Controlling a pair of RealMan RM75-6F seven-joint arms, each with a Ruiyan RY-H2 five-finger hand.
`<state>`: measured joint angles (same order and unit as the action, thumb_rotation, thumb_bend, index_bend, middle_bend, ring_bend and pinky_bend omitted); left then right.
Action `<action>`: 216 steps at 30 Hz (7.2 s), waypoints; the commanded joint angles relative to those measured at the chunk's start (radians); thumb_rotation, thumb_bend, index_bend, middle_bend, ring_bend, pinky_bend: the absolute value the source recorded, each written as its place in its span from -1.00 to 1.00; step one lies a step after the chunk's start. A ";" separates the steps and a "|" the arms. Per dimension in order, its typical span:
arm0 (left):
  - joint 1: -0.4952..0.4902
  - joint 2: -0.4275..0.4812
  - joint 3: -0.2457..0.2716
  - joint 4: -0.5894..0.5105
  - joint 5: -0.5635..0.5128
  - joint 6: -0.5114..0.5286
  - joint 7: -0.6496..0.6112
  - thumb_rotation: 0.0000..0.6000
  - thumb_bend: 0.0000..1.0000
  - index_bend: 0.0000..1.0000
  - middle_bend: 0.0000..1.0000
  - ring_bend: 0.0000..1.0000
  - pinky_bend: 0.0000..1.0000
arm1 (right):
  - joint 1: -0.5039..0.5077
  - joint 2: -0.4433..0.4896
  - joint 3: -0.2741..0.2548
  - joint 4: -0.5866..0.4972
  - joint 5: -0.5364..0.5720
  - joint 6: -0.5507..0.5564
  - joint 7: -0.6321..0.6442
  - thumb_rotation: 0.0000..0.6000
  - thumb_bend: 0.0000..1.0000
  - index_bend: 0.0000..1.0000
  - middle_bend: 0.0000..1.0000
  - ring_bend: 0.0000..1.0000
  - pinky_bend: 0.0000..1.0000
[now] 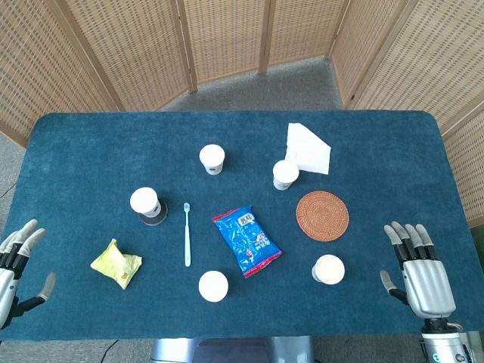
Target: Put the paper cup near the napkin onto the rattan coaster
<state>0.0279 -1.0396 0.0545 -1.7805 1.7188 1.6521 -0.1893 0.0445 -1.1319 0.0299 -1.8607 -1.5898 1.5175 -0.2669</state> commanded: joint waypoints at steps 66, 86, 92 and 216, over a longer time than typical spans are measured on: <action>-0.016 -0.042 -0.021 0.058 -0.170 -0.116 -0.009 0.96 0.00 -0.95 -1.00 -1.00 -1.00 | 1.106 -0.434 0.129 0.797 1.080 -0.968 -0.222 1.00 -0.24 -1.00 -1.00 -1.00 -0.84; -0.025 -0.070 -0.025 0.091 -0.176 -0.138 0.034 0.95 0.00 -0.97 -1.00 -1.00 -1.00 | 1.090 -0.469 0.128 0.791 1.021 -0.852 -0.215 1.00 -0.22 -0.54 -0.52 -0.41 0.12; -0.025 -0.071 -0.026 0.098 -0.176 -0.138 0.021 0.95 0.00 -0.97 -1.00 -1.00 -1.00 | 1.091 -0.476 0.118 0.792 1.027 -0.845 -0.244 1.00 -0.22 -0.34 -0.39 -0.37 0.18; -0.040 -0.055 -0.024 0.122 -0.136 -0.103 -0.130 0.95 -0.01 -1.00 -1.00 -1.00 -1.00 | 0.495 0.033 0.157 0.128 0.615 -0.234 0.167 1.00 -0.17 -0.94 -1.00 -1.00 -1.00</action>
<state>-0.0130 -1.0937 0.0274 -1.6553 1.5788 1.5499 -0.3233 0.5854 -1.1036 0.2275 -1.7604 -0.9241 1.2341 -0.0600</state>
